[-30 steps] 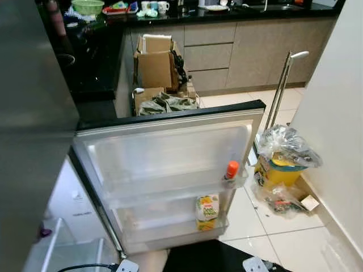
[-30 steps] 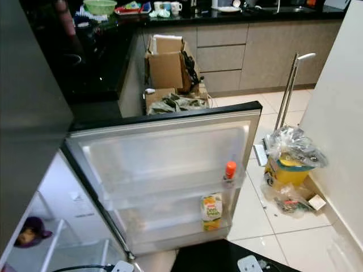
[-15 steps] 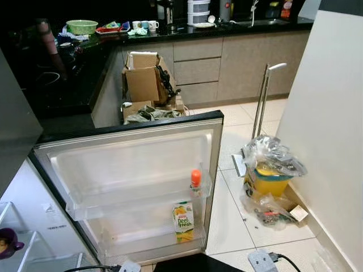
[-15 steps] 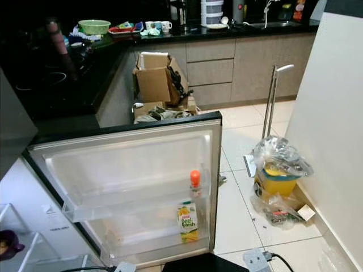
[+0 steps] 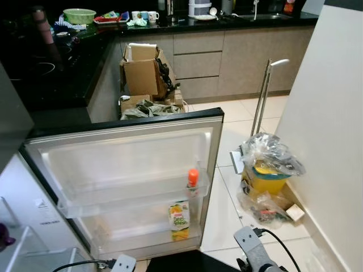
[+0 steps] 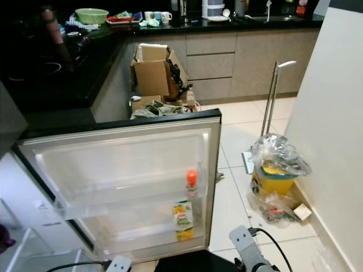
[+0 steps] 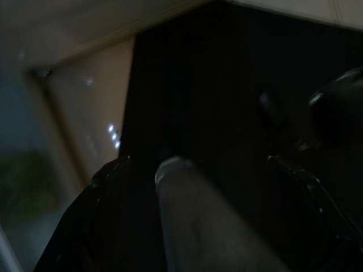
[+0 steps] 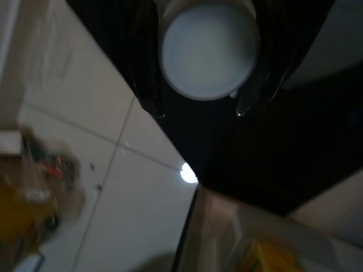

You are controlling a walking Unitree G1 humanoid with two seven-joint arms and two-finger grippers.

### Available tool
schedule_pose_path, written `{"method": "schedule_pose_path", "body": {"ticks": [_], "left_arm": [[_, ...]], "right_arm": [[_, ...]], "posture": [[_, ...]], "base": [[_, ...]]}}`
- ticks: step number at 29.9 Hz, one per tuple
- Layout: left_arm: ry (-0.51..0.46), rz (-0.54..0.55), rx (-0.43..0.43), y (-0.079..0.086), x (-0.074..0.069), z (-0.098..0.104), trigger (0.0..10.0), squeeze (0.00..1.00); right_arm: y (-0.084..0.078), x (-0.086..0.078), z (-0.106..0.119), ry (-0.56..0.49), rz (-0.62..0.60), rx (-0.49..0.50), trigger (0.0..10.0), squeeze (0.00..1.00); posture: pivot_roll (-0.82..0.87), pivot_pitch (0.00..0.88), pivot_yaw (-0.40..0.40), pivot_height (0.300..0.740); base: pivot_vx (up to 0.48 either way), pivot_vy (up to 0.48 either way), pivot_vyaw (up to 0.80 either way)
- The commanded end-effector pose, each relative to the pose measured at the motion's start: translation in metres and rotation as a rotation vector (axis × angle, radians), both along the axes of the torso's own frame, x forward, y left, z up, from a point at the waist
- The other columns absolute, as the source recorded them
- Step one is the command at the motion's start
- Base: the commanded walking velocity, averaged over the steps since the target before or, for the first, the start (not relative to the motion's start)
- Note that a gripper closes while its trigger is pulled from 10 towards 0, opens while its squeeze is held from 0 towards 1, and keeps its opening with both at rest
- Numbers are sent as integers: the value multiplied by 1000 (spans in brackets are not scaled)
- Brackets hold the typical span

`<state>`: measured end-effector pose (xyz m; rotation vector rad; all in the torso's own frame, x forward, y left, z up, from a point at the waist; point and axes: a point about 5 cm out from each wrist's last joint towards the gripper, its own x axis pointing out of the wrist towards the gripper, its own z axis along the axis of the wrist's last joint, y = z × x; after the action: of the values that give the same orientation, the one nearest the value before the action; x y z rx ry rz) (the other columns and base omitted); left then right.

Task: Restocking fridge

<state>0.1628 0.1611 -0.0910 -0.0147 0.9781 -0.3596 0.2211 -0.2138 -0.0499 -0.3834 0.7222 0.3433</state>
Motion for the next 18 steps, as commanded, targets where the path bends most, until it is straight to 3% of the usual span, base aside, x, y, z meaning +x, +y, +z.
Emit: {"method": "schedule_pose_path", "body": {"ticks": [1, 4, 9, 10, 13, 18], "left_arm": [[-84, 8, -20, 6, 19, 11, 10000, 0], [-165, -7, -19, 19, 35, 22, 10000, 0], [-220, -9, -18, 31, 44, 30, 10000, 0], [-261, -9, -38, 40, 50, 38, 10000, 0], [-281, -15, -55, 46, 53, 42, 10000, 0], [-325, -97, -72, 68, 57, 55, 10000, 0]], "right_arm": [[9, 7, 7, -27, 111, 75, 10000, 0], [17, 10, 15, -40, 222, 183, 10000, 0], [23, 15, 23, -67, 290, 264, 10000, 0], [27, 18, 30, -84, 350, 327, 10000, 0], [29, 19, 35, -90, 391, 360, 10000, 0], [35, 24, 52, -107, 553, 437, 10000, 0]], "posture": [[-162, 0, 36, 740], [-164, 0, 37, 740], [-165, 0, 38, 740], [-164, 0, 39, 740], [-161, 0, 40, 740], [-154, 0, 40, 740]], "base": [[0, 0, 0], [0, 0, 0], [0, 0, 0], [0, 0, 0], [0, 0, 0], [0, 0, 0]]}}
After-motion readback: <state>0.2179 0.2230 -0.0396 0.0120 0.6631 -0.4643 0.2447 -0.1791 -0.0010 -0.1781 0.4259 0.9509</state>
